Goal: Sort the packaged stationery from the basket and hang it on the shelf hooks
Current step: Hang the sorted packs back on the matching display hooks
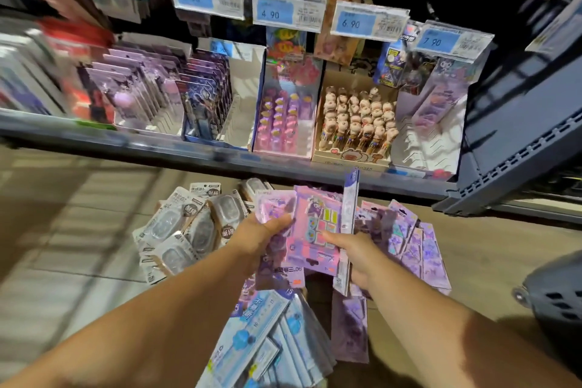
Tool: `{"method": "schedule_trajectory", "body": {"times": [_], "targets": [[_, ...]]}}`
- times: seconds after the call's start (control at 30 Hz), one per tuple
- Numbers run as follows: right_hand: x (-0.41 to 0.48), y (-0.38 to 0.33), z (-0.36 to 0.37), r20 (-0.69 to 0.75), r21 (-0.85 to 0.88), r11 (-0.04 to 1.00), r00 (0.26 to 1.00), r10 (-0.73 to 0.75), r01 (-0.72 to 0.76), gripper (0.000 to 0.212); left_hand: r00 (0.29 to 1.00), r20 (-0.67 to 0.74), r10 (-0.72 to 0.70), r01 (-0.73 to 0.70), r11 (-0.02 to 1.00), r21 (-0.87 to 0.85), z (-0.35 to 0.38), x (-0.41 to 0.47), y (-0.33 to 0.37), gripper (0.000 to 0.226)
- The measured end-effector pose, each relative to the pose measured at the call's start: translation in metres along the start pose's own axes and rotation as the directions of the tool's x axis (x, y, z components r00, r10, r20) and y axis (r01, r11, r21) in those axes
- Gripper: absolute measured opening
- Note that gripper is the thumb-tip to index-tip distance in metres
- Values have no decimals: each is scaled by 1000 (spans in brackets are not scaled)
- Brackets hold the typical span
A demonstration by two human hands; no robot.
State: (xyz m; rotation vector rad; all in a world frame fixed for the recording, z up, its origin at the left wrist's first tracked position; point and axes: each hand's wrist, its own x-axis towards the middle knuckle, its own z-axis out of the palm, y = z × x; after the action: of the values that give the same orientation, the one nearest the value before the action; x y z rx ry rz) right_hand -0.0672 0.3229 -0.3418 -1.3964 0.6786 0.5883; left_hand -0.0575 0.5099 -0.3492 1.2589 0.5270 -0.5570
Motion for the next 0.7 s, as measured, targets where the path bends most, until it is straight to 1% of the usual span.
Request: {"method": "schedule_trajectory", "body": {"times": [0.03,0.07,0.13,0.17,0.2,0.23,0.27,0.3,0.33,0.37,0.43,0.47,0.5,0.53,0.6,0.67,0.7], "targets": [[7,3,-6,-31,11,1000,999,6,-6,9,1000,-23,-1,1,1000,0,-4,-1,-1,18],[10,4,-11,-41,21,1000,999,22,-22,16,998,-59,-1,0,1000,-9,-8,-2,-2,12],[33,15,-27,-115,-63,996,992,54,-62,57,994,-113,-9,4,999,-48,-16,-5,-6,10],[57,28,-42,-123,-95,994,991,46,-58,72,990,-138,-6,-2,998,-59,-21,-5,-10,10],[94,49,-62,-137,-121,992,990,29,-46,83,988,-154,-11,2,998,-61,-25,-6,-12,11],[125,65,-78,-165,-181,981,985,42,-72,99,987,-160,-22,14,998,-53,-28,-4,-14,11],[144,72,-88,-187,-231,970,982,36,-80,120,985,-168,-28,19,999,-51,-30,-4,-15,10],[156,79,-92,-185,-237,967,982,46,-90,132,984,-177,-32,24,998,-50,-32,-5,-15,9],[149,75,-88,-173,-242,967,984,38,-80,131,982,-187,-41,30,998,-58,-35,-3,-14,6],[160,79,-88,-160,-235,968,986,54,-92,118,978,-202,-47,34,997,-68,-38,0,-15,4],[104,44,-50,-120,-250,965,992,46,-75,84,970,-236,-57,42,997,-68,-46,6,-16,7],[86,33,-34,-124,-244,966,991,56,-85,70,966,-252,-55,42,997,-59,-49,8,-16,11],[73,24,-19,-96,-250,964,993,67,-89,58,962,-268,-59,49,998,-45,-51,11,-16,16],[66,18,-8,-68,-252,964,995,75,-90,51,960,-274,-62,54,998,-38,-54,13,-17,18],[61,11,11,-52,-281,955,995,83,-95,50,960,-270,-75,63,997,-50,-56,15,-16,12],[62,9,26,-47,-313,944,995,90,-100,43,962,-258,-91,75,995,-68,-60,15,-15,7],[65,10,31,-70,-349,932,995,73,-94,41,964,-248,-95,81,994,-69,-62,16,-14,7]]}}
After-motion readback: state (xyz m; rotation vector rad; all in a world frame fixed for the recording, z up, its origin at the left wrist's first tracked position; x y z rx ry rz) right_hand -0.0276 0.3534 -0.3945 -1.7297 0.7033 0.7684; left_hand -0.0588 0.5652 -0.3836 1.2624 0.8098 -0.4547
